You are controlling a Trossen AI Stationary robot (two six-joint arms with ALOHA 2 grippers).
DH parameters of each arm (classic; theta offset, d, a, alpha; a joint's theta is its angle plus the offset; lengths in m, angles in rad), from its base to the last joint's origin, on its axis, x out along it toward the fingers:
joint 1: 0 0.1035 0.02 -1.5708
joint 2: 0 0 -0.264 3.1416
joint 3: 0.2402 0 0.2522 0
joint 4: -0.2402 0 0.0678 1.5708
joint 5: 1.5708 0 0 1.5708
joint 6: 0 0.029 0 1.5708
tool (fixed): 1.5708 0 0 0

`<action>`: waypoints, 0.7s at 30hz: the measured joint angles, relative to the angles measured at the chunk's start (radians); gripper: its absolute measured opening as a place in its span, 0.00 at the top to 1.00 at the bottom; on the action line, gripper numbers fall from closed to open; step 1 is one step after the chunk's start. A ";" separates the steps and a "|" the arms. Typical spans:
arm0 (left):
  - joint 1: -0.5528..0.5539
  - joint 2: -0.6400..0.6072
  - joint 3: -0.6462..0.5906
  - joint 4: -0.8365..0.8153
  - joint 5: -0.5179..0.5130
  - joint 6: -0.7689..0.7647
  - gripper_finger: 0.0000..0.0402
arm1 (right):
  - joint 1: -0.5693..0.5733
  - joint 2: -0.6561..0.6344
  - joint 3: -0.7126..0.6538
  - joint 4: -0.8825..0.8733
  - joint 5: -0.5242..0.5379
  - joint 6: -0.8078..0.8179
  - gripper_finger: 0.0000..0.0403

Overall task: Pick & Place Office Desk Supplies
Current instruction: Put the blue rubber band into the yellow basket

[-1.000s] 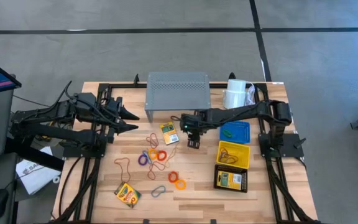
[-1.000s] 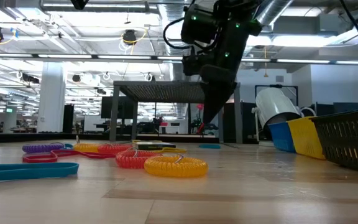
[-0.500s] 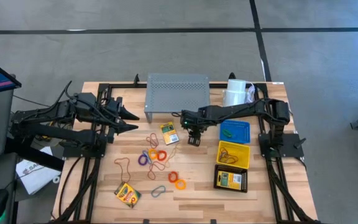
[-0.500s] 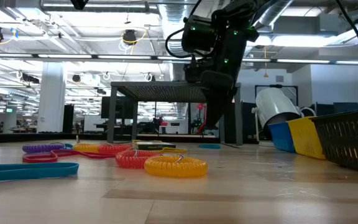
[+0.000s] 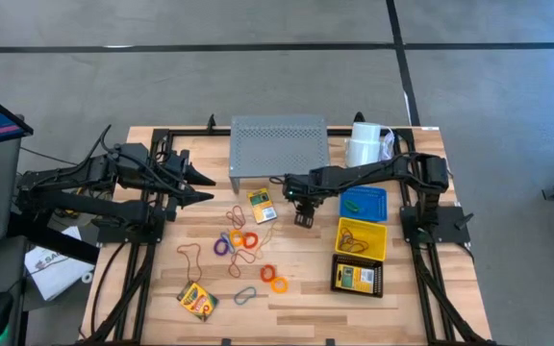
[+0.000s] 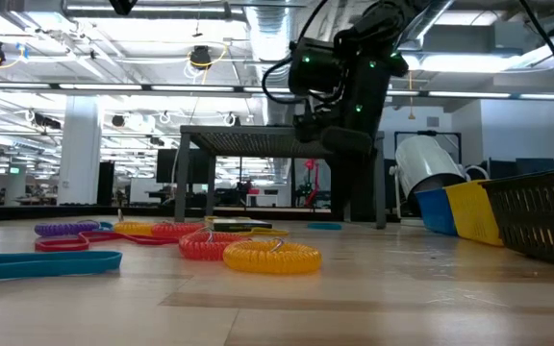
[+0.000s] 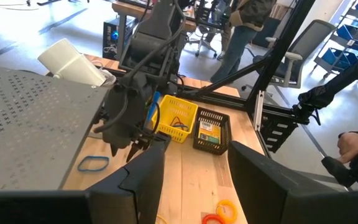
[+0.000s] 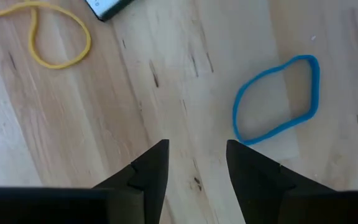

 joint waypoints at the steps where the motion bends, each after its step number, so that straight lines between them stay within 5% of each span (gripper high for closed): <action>1: 0.000 0.000 0.000 0.000 0.000 0.000 0.57 | 0.000 0.000 -0.001 0.005 0.000 0.000 0.61; 21: 0.000 0.000 0.000 0.008 0.001 0.000 0.57 | -0.037 0.066 0.001 0.068 -0.050 0.010 0.61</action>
